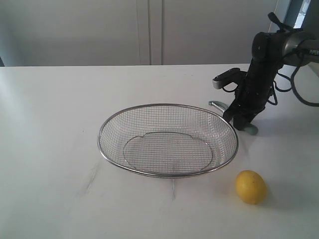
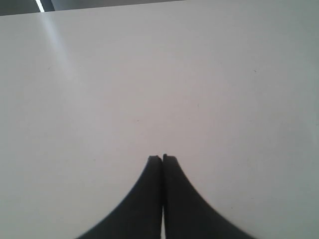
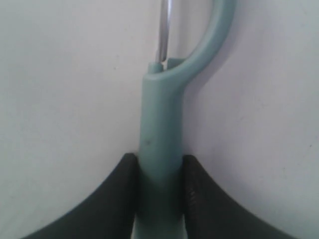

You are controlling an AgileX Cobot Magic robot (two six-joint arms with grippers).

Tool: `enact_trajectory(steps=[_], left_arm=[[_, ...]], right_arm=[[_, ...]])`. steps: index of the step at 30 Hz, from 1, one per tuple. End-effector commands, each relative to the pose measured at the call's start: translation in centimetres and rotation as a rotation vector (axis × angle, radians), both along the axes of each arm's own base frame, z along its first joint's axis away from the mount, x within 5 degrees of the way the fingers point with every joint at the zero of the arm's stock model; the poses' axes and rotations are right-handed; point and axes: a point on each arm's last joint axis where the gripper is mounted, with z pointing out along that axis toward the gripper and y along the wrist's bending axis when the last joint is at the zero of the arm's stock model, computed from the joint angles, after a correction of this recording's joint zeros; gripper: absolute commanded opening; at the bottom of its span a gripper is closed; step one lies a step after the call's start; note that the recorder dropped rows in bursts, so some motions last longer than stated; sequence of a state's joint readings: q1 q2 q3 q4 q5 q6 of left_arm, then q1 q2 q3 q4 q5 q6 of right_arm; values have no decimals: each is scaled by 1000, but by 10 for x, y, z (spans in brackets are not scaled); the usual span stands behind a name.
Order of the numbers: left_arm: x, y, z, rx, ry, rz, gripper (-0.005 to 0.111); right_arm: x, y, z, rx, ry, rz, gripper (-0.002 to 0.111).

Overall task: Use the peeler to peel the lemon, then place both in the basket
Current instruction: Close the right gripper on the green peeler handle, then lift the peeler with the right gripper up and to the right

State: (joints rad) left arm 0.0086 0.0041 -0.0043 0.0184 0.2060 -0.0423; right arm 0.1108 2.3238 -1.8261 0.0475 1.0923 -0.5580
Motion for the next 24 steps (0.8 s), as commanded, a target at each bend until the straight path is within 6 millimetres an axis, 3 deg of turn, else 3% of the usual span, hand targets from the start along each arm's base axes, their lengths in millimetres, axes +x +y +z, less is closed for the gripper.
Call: enact_trajectory(steps=[1,9,24], left_arm=[[0,0,-1,0,0,1,0],[0,0,-1,0,0,1,0],[0,0,-1,0,0,1,0]], right_arm=[[-4,-2,15,-9,0,-1,0],[-14,-3,49,-8,5,-15,0],[-24,-3,94,22,-72,-116,0]])
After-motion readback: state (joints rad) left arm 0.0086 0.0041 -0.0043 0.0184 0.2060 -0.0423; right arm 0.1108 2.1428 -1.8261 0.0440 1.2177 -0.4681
